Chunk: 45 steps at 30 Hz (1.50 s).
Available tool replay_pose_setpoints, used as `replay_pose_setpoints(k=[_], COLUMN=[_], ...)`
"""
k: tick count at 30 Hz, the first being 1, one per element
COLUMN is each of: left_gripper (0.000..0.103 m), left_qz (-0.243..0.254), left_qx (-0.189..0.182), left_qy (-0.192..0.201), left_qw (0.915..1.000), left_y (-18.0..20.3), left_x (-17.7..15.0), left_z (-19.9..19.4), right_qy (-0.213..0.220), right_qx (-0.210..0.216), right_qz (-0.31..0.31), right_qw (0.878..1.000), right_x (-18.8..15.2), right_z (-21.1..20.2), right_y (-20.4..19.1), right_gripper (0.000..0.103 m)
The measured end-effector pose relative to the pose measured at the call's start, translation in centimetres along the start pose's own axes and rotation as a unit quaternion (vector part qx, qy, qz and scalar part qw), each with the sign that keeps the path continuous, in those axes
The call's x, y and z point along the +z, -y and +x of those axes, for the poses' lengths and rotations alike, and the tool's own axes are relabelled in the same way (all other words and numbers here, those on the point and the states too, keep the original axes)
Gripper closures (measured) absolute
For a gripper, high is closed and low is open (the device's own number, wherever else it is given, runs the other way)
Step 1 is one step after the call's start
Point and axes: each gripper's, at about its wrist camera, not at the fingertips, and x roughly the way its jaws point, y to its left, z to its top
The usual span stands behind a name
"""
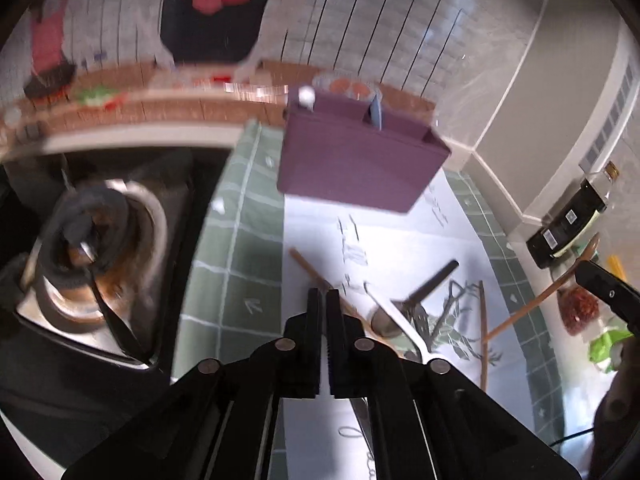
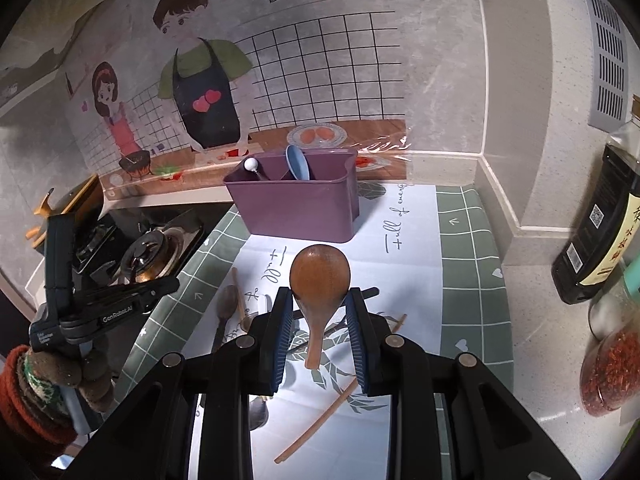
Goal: Organize utensils
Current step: 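Hold the wooden spoon in the right tool while the left tool grasps a long metal spoon, then lift both spoons into the purple caddy and open both tools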
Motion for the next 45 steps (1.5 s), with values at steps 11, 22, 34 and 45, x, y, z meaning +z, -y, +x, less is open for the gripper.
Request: replay_pose_setpoints(k=[11,22,34,45], left_gripper=[0.064,0.064,0.069,0.069], left_qz=[-0.013,0.013,0.019,0.033], left_qx=[0.057,0.114,0.013,-0.003], left_qy=[-0.061,-0.074,0.013,0.069], left_qw=[0.9964,0.9906,0.9997,0.9971], left_y=[1.5,3.4,2.2,2.6], left_x=[-1.4,-0.2,-2.2,-1.8], left_z=[6.0,9.5,1.3,-3.6], right_qy=[-0.003,-0.012,-0.011,-0.007], right_qx=[-0.015,-0.01,-0.001,0.008], right_qz=[0.005,0.005,-0.003,-0.01], right_qw=[1.0,1.0,1.0,1.0], right_x=[-0.9,-1.2,-0.7,-0.4], right_z=[-0.1,0.7,0.7,0.8], right_y=[0.9,1.3,0.5,-1.1], right_gripper=[0.078,0.078,0.078,0.078])
